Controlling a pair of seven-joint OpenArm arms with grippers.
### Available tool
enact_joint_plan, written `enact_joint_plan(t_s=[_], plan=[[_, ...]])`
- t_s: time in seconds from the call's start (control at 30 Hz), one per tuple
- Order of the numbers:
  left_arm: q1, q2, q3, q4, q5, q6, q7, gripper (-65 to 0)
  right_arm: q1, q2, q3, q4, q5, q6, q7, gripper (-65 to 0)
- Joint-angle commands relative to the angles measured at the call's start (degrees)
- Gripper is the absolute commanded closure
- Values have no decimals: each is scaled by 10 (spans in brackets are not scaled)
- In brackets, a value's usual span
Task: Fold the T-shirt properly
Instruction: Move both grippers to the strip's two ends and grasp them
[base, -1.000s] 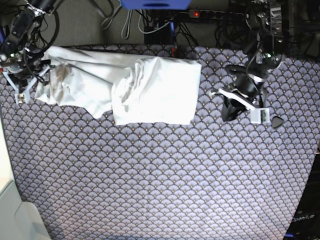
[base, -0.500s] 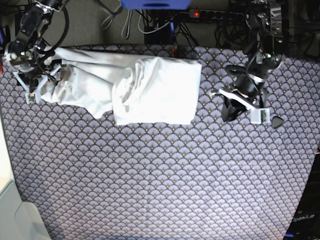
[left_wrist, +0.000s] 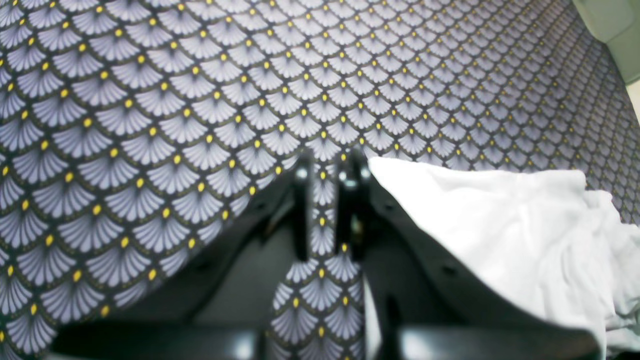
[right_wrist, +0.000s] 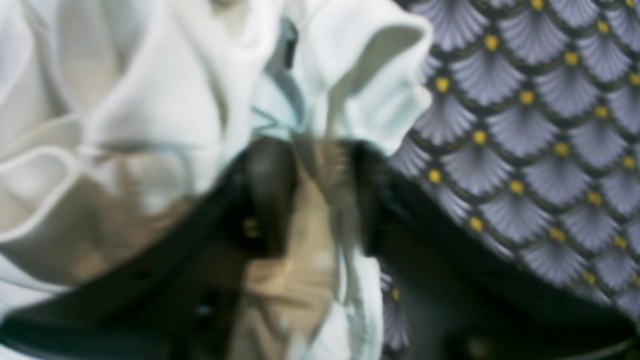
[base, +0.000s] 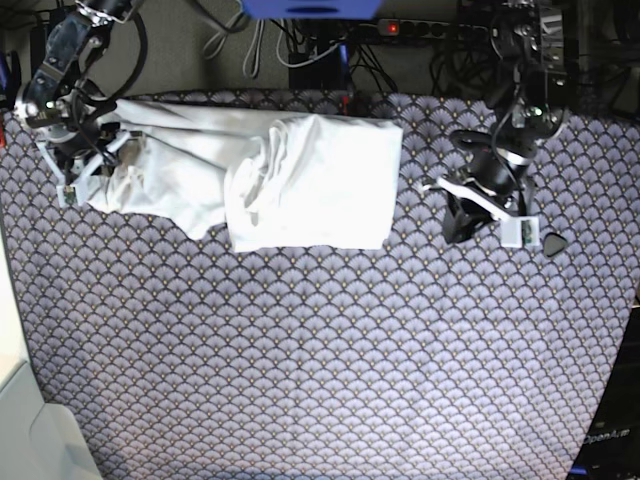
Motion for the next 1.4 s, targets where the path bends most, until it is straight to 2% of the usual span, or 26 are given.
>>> enact_joint_plan(t_s=[0.0, 0.07, 0.1, 0.23, 0.37, 0.53, 0.8, 0.93, 0.97, 1.07, 1.27, 1.37], plan=[[-3, -8, -1, 13, -5, -4, -13, -50, -2, -7, -6, -23, -19, 11, -40, -95], [-2, -17, -2, 13, -5, -4, -13, -50, -1, -6, -6, -33, -19, 11, -40, -7], [-1, -18, -2, 13, -5, -4, -13, -50, -2, -6, -6, -33, -19, 11, -40, 0], [1, -19, -2, 13, -5, -4, -13, -50, -2, -5, -2, -12, -19, 11, -40, 0], [1, -19, -2, 8, -4, -4, -7, -50, -8, -8, -1, 55, -19, 11, -40, 0], [-13, -18, -12, 6, -4, -4, 68, -50, -29, -25, -2, 147, -19, 11, -42, 0], [-38, -15, -23, -24, -1, -4, 142, -49, -41, -45, -15, 236, -19, 11, -46, 0], [-51, -9, -16, -40, 34, -4, 179, -29, -41, -49, -23, 244, -19, 11, -46, 0], [-56, 0, -12, -46, 44, -4, 193, -6, -41, -50, -26, 245, -19, 11, -46, 0], [-75, 21, -9, -52, 85, -4, 230, -5, -42, -50, -45, 246, -19, 11, -46, 0], [-93, 63, -1, -52, 142, -5, 246, -5, -58, -50, -99, 267, -19, 11, -45, 0], [-103, 63, 42, -76, 171, -4, 246, -5, -64, -51, -115, 269, -19, 11, -44, 0]])
